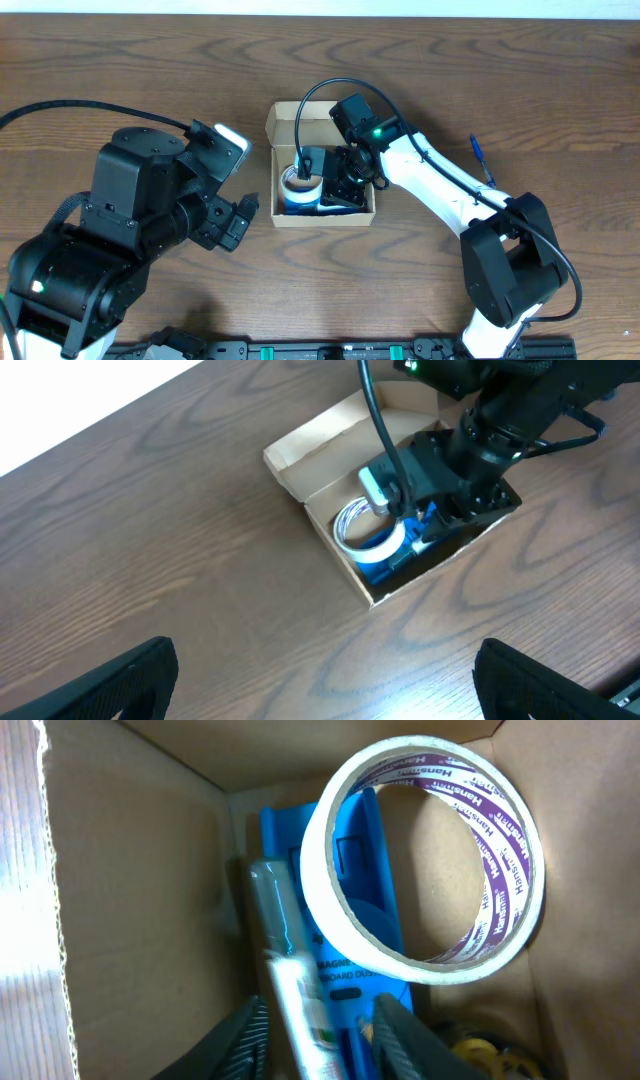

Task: Pack container
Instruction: 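Carry the marker into the box and release it with the right gripper, then withdraw the right gripper and move it toward the remaining marker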

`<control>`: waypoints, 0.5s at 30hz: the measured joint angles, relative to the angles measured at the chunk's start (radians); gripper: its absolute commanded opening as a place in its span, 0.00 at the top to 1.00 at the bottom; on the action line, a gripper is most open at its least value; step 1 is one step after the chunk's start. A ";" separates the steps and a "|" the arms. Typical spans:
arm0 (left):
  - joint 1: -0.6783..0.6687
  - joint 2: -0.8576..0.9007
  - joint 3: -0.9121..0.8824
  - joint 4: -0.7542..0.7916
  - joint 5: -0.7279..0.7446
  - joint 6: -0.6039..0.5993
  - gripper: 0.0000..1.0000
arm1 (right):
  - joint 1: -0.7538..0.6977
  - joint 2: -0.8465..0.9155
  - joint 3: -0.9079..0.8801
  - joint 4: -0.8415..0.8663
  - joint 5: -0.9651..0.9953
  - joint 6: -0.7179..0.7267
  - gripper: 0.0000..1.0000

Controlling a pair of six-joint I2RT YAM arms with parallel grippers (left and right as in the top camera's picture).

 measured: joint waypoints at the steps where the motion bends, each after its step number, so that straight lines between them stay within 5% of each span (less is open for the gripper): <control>1: 0.000 0.000 0.000 0.000 0.000 0.000 0.05 | 0.000 0.000 0.000 0.001 0.000 0.000 0.60; 15: 0.000 0.000 0.000 0.000 0.000 0.000 0.05 | -0.003 -0.029 0.137 -0.081 0.001 0.040 0.67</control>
